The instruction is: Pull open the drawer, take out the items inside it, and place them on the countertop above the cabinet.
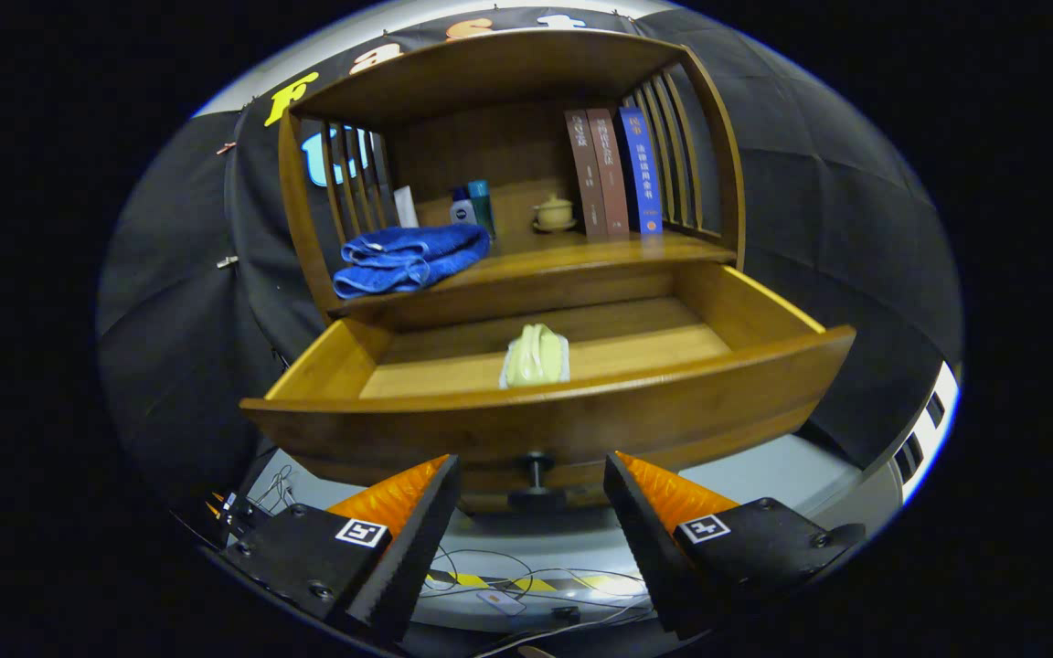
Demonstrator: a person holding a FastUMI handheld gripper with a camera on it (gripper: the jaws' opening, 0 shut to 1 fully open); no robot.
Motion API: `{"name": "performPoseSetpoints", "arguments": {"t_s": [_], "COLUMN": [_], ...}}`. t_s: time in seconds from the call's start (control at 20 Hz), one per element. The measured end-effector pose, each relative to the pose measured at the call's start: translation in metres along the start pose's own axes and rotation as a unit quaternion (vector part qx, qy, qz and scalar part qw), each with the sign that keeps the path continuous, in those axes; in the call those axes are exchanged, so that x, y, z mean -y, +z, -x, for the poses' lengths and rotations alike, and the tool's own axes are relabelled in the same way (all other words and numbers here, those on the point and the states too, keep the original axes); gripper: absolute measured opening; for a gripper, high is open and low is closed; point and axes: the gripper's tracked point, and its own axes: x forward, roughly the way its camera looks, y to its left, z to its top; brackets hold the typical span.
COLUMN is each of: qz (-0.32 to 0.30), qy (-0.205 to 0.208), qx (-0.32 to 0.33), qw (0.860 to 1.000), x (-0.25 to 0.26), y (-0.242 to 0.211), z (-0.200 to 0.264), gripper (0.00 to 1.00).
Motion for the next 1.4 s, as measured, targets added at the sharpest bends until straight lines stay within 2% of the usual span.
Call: {"name": "performPoseSetpoints", "arguments": {"t_s": [0.25, 0.45, 0.7, 0.9, 1.3, 1.4], "qz": [0.001, 0.012, 0.004, -0.014, 0.002, 0.013], "qy": [0.008, 0.004, -0.015, -0.027, -0.054, -0.057], "qx": [-0.008, -0.025, -0.079, -0.153, -0.247, -0.274], "qw": [1.0, 1.0, 0.997, 0.988, 0.968, 0.96], "x": [-0.015, -0.019, -0.013, -0.002, 0.013, 0.013], "y": [0.054, 0.092, 0.109, 0.091, 0.049, 0.041], "z": [-0.019, -0.065, -0.134, -0.177, -0.215, -0.218], "gripper": [0.99, 0.99, 1.0, 0.99, 0.97, 0.9]}}
